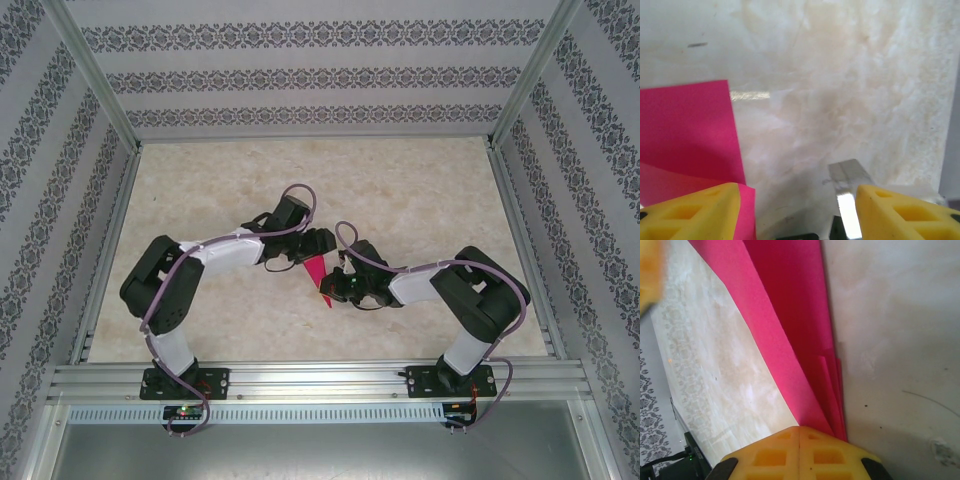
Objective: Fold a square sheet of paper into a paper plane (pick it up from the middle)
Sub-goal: Fold the wing for the fifth time at the center of the table.
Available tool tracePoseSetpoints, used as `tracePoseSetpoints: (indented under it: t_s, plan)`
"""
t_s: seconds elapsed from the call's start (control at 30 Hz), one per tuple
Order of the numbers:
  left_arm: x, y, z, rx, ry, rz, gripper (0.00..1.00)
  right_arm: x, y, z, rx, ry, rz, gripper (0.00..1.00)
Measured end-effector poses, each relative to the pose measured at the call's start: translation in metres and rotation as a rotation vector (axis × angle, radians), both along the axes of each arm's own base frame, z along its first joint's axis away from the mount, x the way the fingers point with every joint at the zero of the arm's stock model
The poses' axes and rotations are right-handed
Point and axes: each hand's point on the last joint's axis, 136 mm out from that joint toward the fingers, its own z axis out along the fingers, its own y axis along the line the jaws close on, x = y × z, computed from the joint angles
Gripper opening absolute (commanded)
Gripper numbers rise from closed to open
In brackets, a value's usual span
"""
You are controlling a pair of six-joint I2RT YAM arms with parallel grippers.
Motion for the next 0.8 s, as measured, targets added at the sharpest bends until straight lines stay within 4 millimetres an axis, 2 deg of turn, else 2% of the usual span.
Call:
tracePoseSetpoints:
  t_s: [0.1,0.17,0.3,0.4,0.63,0.8]
  plan:
    - [-0.005,0.004,0.017,-0.024,-0.043,-0.006,0.46,0.0,0.0,0.0,0.006,0.005,0.005,0.02]
    - [-0.013,0.01,0.016,-0.029,-0.049,-0.006,0.41,0.0,0.0,0.0,0.007,0.004,0.01,0.02]
    - [-0.026,0.019,-0.007,-0.01,-0.016,-0.008,0.29,0.0,0.001,0.0,0.006,-0.003,0.023,0.02]
    - [-0.027,0.019,-0.02,-0.001,0.001,-0.011,0.24,-0.001,0.0,0.0,0.012,0.001,0.03,0.01]
    - [-0.023,0.017,-0.033,0.006,0.003,-0.012,0.15,-0.001,0.0,0.0,0.02,0.002,0.039,0.01]
    - [-0.019,0.022,-0.043,0.035,-0.002,-0.005,0.14,-0.001,0.001,0.0,0.021,0.002,0.04,0.01]
